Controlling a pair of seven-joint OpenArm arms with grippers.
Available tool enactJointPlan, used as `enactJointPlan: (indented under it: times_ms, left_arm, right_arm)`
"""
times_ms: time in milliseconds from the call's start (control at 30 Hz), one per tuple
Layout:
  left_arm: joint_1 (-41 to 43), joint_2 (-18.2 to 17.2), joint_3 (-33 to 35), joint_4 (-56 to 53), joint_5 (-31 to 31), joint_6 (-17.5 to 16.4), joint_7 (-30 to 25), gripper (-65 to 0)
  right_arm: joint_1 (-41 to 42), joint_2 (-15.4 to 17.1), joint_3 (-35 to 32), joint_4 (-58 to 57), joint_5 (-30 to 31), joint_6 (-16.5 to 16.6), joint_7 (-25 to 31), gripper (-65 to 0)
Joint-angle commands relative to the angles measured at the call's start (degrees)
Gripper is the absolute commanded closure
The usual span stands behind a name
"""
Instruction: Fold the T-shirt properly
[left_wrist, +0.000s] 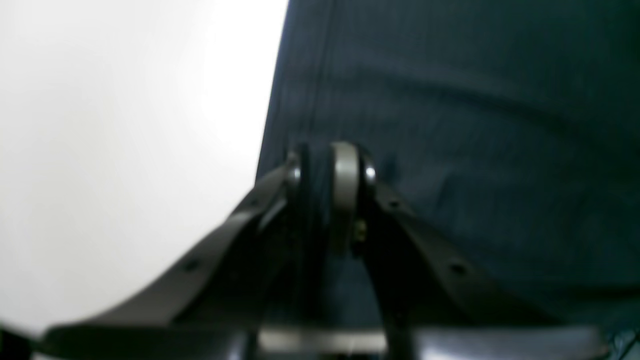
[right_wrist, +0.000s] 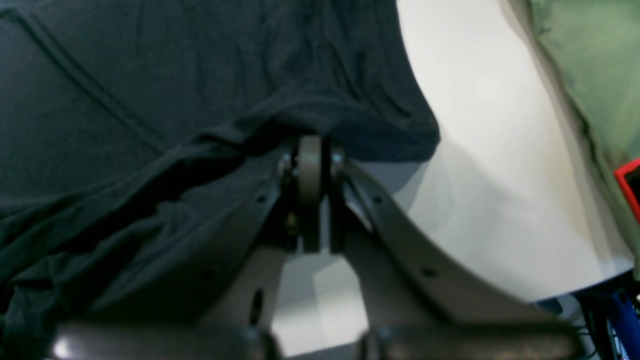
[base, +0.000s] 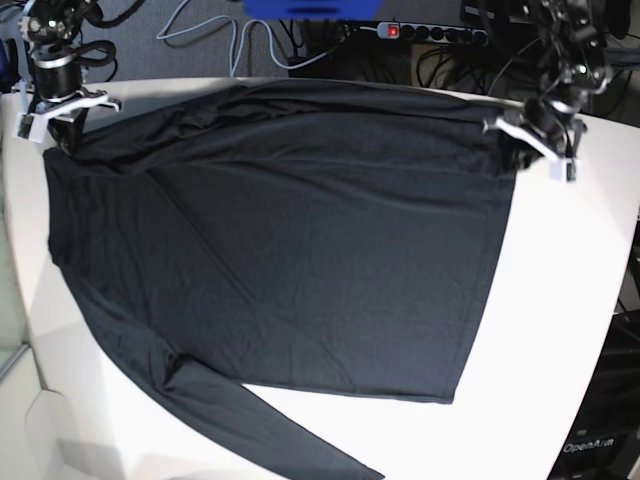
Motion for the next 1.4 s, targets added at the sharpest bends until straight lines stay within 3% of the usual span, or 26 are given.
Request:
enactJointPlan:
  times_ms: [0,233,400,467,600,1100,1167,1367]
  left_arm:
    - [0.48,-0.51,-0.23,0.63,-0.63,-0.46,-0.98,-7.1]
    - [3.03,-0.07,-5.76,0.81,-0.81,-0.63,-1.07,-9.6]
    - [2.85,1.07,-9.54,0.54,-0.63,-5.12,-1.07,-31.6]
    - [2.68,2.21,-11.04,0.54,-0.28,-7.23,-1.07,-35.8]
    - [2.59,2.65,-11.21,0.54,-0.37,-9.51,-1.07,-36.2]
    - [-0.31,2.48,-10.95,-9.74,-0.37,-9.6,-0.89,-36.5]
    - [-0.14,2.48,-9.9,-10.01,-0.28,-10.88,-0.89,-36.3]
    - [-0.58,2.48,-8.31,-10.09,-0.19,-10.88,7.11,-36.2]
  right_arm:
    - [-0.1,0.56,0.22,1.05,0.61,0.16,1.53,-0.4]
    - [-0.1,0.56,0.04,1.05,0.61,0.16,1.53,-0.7]
    - [-0.1,0.56,-0.05,1.05,0.61,0.16,1.53,-0.6]
    - [-0.1,0.56,-0.05,1.05,0.61,0.16,1.53,-0.6]
    - [-0.1,0.56,-0.05,1.05,0.61,0.16,1.53,-0.6]
    - [-0.45,0.56,-0.05,1.05,0.61,0.16,1.53,-0.6]
    - [-0.45,0.56,-0.05,1.05,0.61,0.16,1.53,-0.6]
    - [-0.37,0.56,-0.05,1.05,0.61,0.16,1.53,-0.6]
